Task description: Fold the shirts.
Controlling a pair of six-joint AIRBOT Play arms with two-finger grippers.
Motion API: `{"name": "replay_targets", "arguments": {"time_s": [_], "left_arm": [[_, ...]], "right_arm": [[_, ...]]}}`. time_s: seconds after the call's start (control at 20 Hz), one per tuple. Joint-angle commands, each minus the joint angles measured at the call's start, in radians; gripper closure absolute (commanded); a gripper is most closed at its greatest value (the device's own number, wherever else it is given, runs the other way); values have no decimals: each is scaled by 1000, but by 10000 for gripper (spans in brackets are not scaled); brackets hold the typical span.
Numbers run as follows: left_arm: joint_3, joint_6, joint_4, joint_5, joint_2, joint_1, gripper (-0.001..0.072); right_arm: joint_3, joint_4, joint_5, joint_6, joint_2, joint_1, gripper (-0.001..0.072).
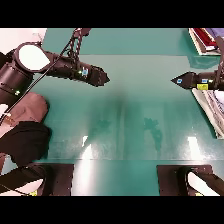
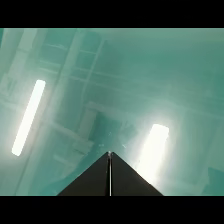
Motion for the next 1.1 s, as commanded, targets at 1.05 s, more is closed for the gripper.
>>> {"name": "replay_targets", "arguments": {"time_s": [1.05], "left_arm": [[-50, -116, 404, -254, 180, 451, 681]], "right_arm": [[-3, 0, 13, 0, 1, 1, 694]]}}
